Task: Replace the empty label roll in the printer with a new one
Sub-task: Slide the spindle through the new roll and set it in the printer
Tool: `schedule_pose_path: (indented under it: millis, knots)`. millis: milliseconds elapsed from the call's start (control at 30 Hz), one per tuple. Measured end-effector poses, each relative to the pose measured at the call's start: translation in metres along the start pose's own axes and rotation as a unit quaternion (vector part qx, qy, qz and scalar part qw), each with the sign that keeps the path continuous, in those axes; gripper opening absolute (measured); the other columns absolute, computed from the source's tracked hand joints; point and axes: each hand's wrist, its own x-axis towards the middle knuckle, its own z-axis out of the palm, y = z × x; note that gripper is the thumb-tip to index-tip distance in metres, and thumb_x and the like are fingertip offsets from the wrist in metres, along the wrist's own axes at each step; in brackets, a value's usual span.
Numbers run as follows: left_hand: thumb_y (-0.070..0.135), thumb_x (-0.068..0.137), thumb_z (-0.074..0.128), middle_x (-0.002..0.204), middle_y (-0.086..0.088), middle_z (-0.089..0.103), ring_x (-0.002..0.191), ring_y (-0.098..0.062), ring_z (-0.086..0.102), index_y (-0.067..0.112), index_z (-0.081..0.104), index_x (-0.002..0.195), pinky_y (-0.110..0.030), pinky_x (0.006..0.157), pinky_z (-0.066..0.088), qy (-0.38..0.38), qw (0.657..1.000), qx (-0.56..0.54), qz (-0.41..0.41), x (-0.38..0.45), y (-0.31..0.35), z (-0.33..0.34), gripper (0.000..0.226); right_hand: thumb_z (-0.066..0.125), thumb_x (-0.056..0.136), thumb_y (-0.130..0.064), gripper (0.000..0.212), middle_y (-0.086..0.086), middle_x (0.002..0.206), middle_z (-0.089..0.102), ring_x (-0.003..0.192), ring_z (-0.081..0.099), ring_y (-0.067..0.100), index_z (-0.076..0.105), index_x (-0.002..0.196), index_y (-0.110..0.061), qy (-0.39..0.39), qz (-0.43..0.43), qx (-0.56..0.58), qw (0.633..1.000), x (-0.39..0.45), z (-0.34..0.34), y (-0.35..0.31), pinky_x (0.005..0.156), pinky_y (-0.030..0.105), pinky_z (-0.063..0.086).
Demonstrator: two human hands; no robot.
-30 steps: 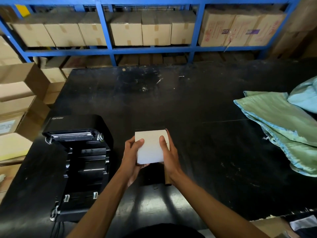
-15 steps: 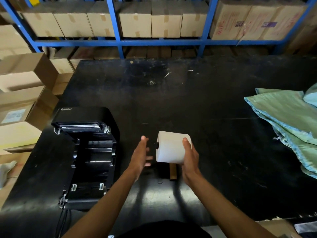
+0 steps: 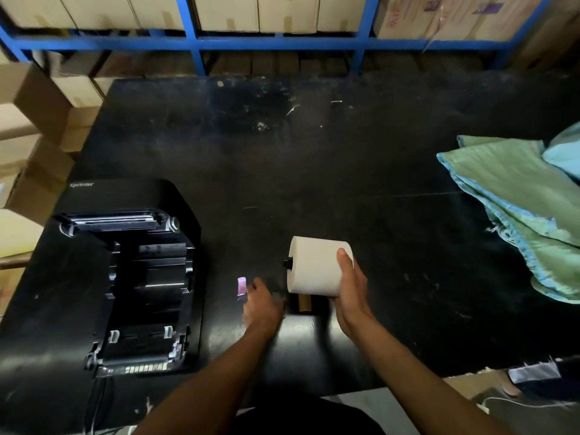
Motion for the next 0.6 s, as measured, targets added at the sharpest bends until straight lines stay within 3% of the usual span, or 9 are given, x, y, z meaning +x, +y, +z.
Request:
schedule_pose_path:
  millis: [200, 367, 500, 600]
  knots:
    - [0.020, 0.088, 0.071, 0.130, -0.017, 0.054, 0.114, -0.043, 0.059, 0.005, 0.045, 0.124, -0.046, 0.086, 0.051, 0.021, 1.000, -0.002, -0.016, 0.002, 0.000, 0.002, 0.047, 0.065, 0.076, -0.058, 0.049, 0.003, 0.108, 0.075, 0.102, 0.071, 0.025, 0.068, 0.116, -0.029, -0.010, -0.001, -0.013, 1.000, 0.001, -0.005, 0.004, 0.089, 0.049, 0.056]
    - [0.014, 0.089, 0.068, 0.108, -0.017, 0.066, 0.100, -0.037, 0.065, 0.008, 0.058, 0.112, -0.037, 0.081, 0.049, 0.088, 0.991, -0.096, 0.019, 0.000, -0.001, -0.006, 0.025, 0.064, 0.078, -0.055, 0.049, 0.003, 0.109, 0.075, 0.103, 0.070, 0.026, 0.067, 0.119, -0.029, -0.015, 0.003, -0.020, 1.000, 0.002, -0.004, 0.006, 0.088, 0.047, 0.056]
    - [0.007, 0.083, 0.075, 0.086, -0.002, 0.074, 0.083, -0.016, 0.073, 0.009, 0.072, 0.105, -0.032, 0.084, 0.058, 0.118, 0.957, -0.244, 0.103, -0.004, -0.001, -0.030, 0.022, 0.066, 0.074, -0.059, 0.054, 0.005, 0.110, 0.075, 0.103, 0.070, 0.026, 0.068, 0.117, -0.027, -0.013, 0.008, -0.010, 1.000, 0.003, 0.000, 0.006, 0.088, 0.045, 0.056]
    - [0.004, 0.086, 0.073, 0.087, 0.009, 0.072, 0.079, 0.009, 0.069, 0.010, 0.073, 0.111, -0.017, 0.082, 0.057, 0.119, 0.933, -0.311, 0.139, -0.007, -0.001, -0.044, 0.026, 0.066, 0.071, -0.061, 0.059, 0.005, 0.112, 0.074, 0.103, 0.070, 0.024, 0.068, 0.119, -0.027, -0.017, 0.007, -0.008, 1.000, 0.003, 0.009, 0.007, 0.087, 0.044, 0.056]
